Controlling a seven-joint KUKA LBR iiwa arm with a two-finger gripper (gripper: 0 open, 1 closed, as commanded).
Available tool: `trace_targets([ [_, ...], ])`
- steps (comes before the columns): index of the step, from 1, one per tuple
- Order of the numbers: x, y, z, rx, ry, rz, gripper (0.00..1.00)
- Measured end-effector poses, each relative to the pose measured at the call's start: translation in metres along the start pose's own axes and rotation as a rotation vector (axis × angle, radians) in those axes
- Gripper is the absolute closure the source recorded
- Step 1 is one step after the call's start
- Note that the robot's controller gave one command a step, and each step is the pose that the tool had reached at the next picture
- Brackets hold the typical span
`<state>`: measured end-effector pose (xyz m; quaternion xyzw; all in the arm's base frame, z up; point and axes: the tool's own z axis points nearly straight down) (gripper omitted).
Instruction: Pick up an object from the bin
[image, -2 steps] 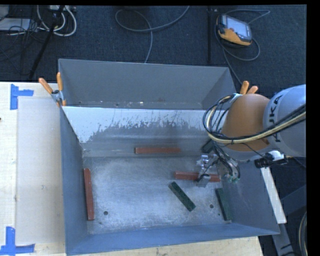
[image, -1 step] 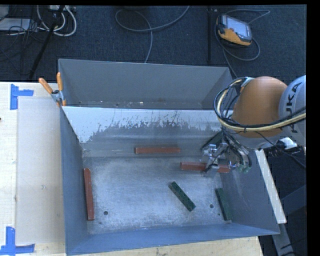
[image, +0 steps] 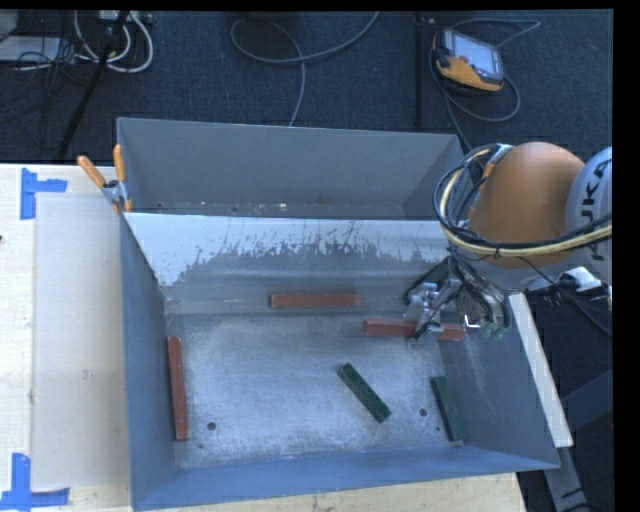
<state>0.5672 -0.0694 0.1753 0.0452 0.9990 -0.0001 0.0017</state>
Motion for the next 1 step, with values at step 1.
trace_targets([
  [1, -0.0009, 0.0002, -0.0072, 0.000, 0.001, -0.002, 1.00],
])
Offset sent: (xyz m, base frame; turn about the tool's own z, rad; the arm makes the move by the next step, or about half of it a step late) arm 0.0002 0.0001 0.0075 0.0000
